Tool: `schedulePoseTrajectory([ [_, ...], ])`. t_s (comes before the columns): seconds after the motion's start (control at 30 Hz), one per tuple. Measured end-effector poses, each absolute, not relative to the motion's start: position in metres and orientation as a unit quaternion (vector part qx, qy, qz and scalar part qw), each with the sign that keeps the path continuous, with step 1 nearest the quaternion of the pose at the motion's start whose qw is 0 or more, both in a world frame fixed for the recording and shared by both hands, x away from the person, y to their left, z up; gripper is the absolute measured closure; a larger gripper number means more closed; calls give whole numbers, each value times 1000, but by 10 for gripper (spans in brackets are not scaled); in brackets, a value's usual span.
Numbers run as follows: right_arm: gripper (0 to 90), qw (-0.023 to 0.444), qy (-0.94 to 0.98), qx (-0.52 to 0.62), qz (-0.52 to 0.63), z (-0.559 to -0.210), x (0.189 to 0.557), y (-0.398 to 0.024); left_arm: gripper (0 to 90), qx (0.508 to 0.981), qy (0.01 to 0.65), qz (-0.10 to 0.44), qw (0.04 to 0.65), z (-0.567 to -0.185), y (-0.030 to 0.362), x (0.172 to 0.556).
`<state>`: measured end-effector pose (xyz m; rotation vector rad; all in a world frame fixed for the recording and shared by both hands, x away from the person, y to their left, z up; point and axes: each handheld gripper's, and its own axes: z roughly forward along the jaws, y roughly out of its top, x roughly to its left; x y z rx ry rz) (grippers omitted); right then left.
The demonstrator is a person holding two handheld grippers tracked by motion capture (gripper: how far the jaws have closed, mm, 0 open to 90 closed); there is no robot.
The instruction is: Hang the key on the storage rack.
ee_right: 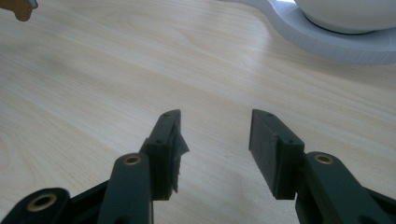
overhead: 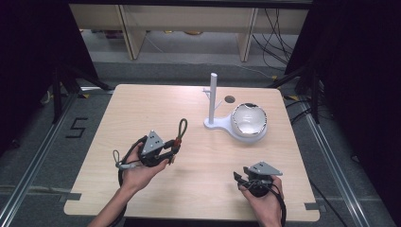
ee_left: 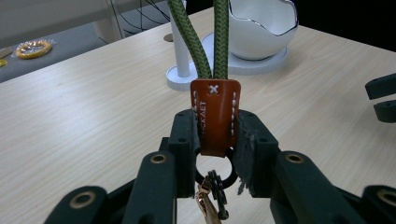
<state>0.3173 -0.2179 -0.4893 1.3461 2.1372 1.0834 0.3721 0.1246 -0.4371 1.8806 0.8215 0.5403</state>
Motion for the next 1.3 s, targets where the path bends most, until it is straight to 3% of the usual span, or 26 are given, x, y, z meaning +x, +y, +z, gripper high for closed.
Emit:
schedulePoseTrajectory([
  [0.3,544,196,763,479,388,-489,318,-218,692,767,356,212,489,-432,122,374],
  [1.3,541,210,758,476,394,-489,318,-217,692,773,326,235,490,-414,114,392],
])
